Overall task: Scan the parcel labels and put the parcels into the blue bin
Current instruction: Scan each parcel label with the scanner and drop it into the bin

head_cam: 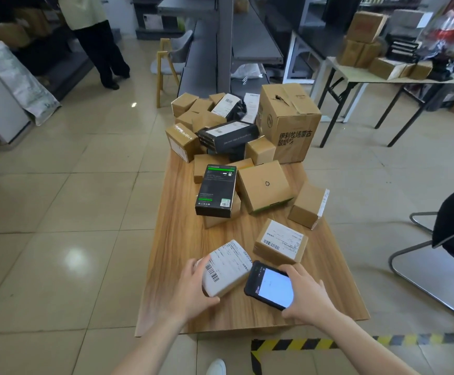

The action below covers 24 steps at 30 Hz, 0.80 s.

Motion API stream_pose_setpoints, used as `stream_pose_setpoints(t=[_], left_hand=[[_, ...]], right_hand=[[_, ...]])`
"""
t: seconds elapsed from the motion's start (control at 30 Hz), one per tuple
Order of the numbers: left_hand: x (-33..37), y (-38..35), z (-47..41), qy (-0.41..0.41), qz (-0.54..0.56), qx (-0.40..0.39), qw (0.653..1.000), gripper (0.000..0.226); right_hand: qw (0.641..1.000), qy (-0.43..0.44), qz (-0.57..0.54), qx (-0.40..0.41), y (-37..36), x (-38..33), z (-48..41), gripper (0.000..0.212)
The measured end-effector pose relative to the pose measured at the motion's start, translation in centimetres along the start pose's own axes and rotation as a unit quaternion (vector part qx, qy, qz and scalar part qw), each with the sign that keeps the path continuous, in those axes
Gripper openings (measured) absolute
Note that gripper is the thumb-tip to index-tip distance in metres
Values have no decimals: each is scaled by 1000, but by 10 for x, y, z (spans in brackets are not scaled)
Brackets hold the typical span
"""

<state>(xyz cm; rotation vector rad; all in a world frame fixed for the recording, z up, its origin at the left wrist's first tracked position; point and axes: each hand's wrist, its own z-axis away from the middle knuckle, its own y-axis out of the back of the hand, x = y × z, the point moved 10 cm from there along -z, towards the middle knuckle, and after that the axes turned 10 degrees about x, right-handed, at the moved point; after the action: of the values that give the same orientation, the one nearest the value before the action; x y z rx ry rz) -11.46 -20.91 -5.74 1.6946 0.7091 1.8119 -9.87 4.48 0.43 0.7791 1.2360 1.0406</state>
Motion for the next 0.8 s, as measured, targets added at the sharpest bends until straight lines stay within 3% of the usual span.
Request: stream_pose_setpoints(t=[0.17, 0.3, 0.8], left_hand=[[10, 11, -10, -63, -17, 3, 998, 108], [16, 20, -12, -99, -64, 3, 993, 110], [1, 54, 22, -84, -101, 11, 991, 112]], right_hand=[[987, 98, 128, 30, 26, -35, -17, 91], [973, 125, 185, 56, 37, -50, -22, 87], [962, 158, 217, 51, 27, -74, -5, 81]])
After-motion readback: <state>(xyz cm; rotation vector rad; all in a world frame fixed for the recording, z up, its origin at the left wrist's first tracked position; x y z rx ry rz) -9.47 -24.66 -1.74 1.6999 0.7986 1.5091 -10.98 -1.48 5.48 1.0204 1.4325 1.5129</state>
